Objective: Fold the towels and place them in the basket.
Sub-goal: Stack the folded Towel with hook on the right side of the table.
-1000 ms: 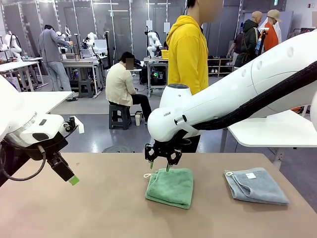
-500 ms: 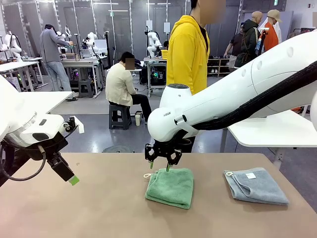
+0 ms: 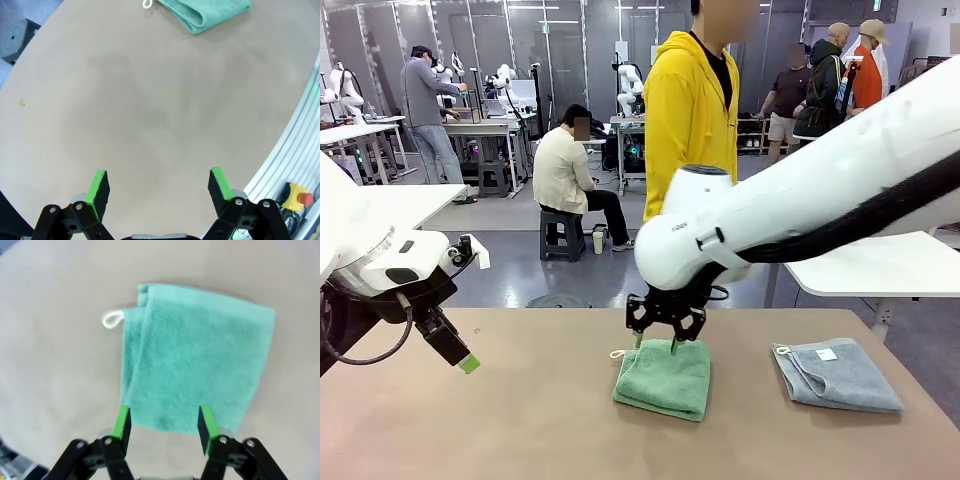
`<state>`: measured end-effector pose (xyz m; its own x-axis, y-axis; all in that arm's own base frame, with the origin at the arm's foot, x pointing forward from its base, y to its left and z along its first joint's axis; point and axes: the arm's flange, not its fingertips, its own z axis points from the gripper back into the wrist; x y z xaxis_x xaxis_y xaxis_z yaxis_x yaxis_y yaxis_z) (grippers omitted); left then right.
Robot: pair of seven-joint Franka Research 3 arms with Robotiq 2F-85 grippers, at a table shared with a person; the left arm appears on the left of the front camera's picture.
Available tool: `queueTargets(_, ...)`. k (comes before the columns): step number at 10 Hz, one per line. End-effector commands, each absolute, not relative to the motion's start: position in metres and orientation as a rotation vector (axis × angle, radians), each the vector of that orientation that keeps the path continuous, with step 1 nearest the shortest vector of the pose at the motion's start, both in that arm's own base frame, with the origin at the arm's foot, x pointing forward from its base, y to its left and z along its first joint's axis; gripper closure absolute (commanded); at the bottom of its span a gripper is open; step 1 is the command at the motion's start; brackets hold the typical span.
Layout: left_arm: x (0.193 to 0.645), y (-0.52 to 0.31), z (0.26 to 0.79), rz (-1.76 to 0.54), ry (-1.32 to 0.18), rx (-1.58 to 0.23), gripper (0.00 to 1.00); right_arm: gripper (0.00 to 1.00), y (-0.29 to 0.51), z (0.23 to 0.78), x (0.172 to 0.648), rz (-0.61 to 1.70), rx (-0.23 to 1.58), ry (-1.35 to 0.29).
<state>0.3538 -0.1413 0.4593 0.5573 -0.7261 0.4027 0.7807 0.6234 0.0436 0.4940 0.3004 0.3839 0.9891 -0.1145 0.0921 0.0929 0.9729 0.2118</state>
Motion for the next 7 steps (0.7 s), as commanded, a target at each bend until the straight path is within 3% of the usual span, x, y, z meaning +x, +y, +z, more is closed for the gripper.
queueTargets(1, 0.352, -0.144, 0.459, -0.882, -0.407, -0.124, 0.0, 0.32, 0.259, 0.379, 0.458, -0.15, 0.327, -0.136)
queueTargets(7, 0.352, -0.144, 0.459, -0.882, -0.407, -0.124, 0.0, 0.32, 0.161, 0.341, 0.43, -0.367, 0.658, -0.168)
